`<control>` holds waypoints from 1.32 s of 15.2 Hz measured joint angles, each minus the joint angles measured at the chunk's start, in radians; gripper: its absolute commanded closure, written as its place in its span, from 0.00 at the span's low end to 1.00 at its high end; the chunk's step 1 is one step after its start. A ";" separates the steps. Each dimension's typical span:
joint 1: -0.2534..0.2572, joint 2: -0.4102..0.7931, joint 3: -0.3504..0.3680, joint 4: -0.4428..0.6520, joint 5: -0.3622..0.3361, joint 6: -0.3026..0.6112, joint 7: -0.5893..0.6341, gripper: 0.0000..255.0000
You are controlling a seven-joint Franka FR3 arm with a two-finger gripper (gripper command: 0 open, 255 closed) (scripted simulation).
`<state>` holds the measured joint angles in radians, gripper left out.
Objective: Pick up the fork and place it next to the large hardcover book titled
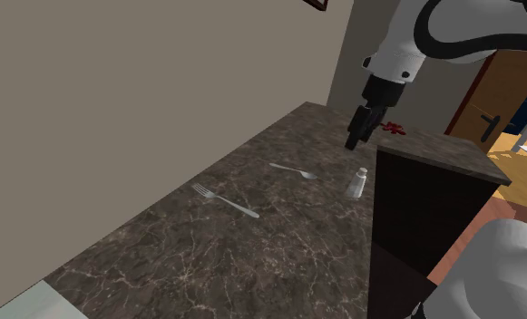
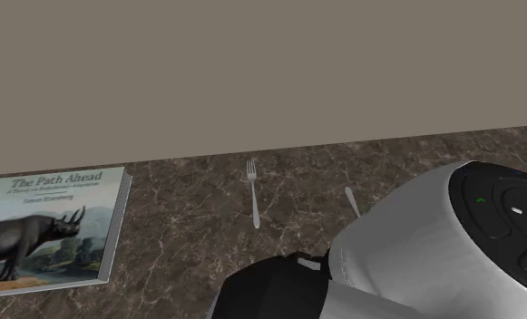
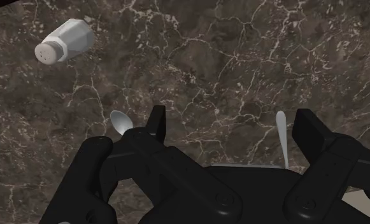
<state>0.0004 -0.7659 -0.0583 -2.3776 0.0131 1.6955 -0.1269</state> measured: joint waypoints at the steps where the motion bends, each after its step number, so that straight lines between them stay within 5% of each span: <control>1: 0.000 0.000 0.000 0.000 0.000 0.000 0.000 0.00; 10: 0.040 0.222 0.080 0.015 0.038 0.207 0.074 0.00; 20: 0.081 0.577 0.179 0.173 0.032 0.403 0.186 0.00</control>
<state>0.0812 -0.1892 0.1203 -2.2048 0.0456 2.0988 0.0592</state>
